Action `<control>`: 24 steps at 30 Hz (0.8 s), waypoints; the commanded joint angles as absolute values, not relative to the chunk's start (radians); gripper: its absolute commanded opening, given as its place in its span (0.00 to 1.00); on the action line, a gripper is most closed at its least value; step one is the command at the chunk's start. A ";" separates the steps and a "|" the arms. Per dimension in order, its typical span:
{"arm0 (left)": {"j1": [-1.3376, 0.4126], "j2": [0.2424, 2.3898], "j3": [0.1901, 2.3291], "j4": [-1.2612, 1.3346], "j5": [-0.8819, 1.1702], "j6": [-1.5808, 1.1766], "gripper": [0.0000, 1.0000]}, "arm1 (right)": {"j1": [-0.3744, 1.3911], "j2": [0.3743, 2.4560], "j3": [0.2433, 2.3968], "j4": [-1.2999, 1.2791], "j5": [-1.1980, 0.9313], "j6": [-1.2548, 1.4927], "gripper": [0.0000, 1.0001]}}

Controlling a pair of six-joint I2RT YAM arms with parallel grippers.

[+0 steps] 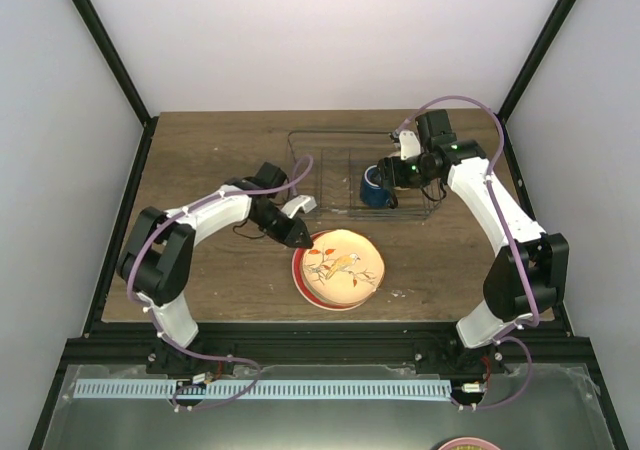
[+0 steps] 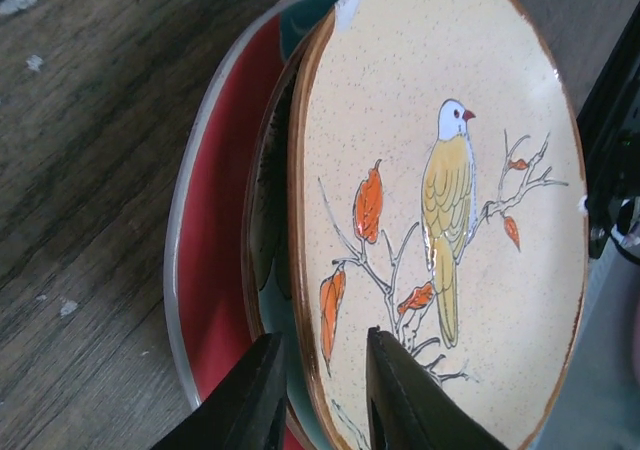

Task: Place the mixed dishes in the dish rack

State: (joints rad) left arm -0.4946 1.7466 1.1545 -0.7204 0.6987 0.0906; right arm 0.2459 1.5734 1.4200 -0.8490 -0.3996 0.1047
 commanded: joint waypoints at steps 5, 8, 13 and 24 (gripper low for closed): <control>-0.515 1.774 1.175 -0.727 0.698 0.124 0.34 | 0.251 1.578 1.448 -0.859 -0.400 0.091 0.71; -0.520 1.781 1.179 -0.730 0.702 0.126 0.35 | 0.251 1.581 1.447 -0.860 -0.401 0.091 0.71; -0.532 1.807 1.200 -0.744 0.715 0.140 0.35 | 0.252 1.583 1.447 -0.858 -0.399 0.091 0.71; -0.553 1.867 1.238 -0.755 0.727 0.156 0.29 | 0.251 1.583 1.437 -0.867 -0.382 0.088 0.71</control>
State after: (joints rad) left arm -0.5449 1.8412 1.2133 -0.7391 0.7090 0.1272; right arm 0.2459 1.5791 1.4200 -0.8494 -0.3931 0.1032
